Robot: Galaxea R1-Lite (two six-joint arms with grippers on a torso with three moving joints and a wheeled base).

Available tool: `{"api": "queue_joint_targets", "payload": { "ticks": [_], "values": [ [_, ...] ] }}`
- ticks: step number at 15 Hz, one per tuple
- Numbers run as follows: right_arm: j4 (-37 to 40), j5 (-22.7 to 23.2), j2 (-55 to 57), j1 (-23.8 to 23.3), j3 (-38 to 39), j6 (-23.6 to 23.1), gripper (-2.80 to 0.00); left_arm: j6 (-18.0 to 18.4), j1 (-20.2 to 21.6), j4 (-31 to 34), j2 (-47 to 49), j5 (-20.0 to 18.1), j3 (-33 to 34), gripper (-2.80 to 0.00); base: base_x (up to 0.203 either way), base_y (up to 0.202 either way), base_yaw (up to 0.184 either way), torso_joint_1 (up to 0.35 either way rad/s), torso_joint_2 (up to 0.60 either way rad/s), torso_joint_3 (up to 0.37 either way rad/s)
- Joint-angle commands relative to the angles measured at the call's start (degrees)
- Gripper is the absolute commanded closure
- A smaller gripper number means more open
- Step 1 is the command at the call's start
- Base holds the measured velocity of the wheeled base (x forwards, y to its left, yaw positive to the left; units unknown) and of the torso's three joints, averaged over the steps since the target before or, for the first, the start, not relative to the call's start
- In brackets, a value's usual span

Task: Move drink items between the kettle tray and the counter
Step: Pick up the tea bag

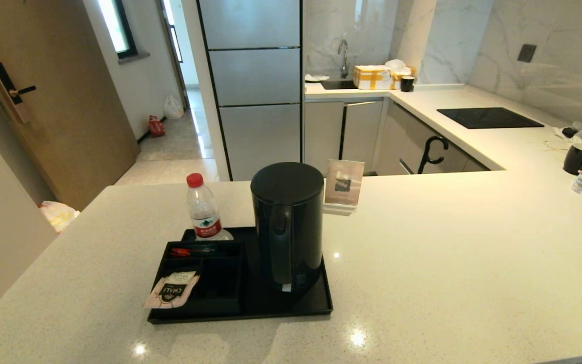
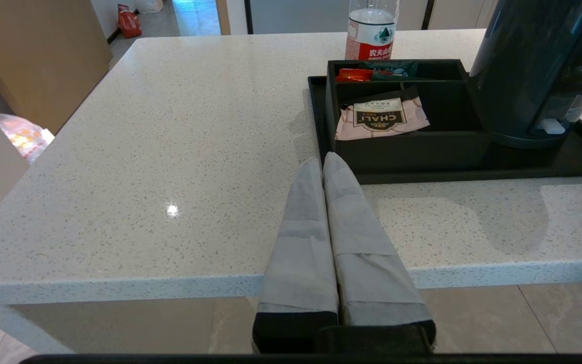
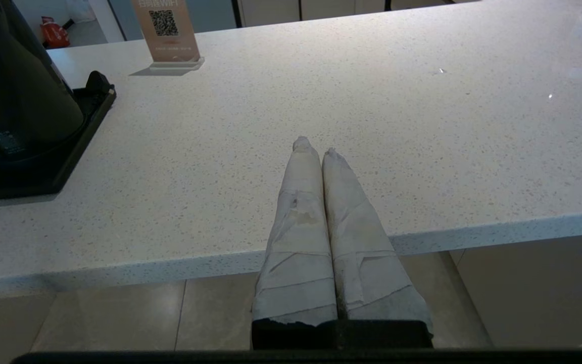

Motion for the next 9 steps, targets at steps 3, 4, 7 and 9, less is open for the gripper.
{"api": "queue_joint_targets", "payload": {
  "ticks": [3, 4, 7, 9],
  "values": [
    [0.02, 0.02, 0.07, 0.01, 0.09, 0.07, 0.00, 0.42, 0.02, 0.01, 0.02, -0.09, 0.01, 0.00, 0.000, 0.000, 0.000, 0.000, 0.00, 0.000],
    [0.02, -0.07, 0.07, 0.01, 0.09, -0.02, 0.00, 0.57, 0.02, 0.01, 0.02, -0.09, 0.01, 0.00, 0.000, 0.000, 0.000, 0.000, 0.00, 0.000],
    [0.02, 0.02, 0.07, 0.01, 0.09, 0.07, 0.00, 0.72, 0.02, 0.18, 0.06, -0.09, 0.01, 0.00, 0.000, 0.000, 0.000, 0.000, 0.00, 0.000],
    [0.02, -0.07, 0.07, 0.01, 0.09, 0.07, 0.00, 1.47, 0.02, 0.27, 0.02, -0.09, -0.08, 0.00, 0.000, 0.000, 0.000, 0.000, 0.00, 0.000]
  ]
}}
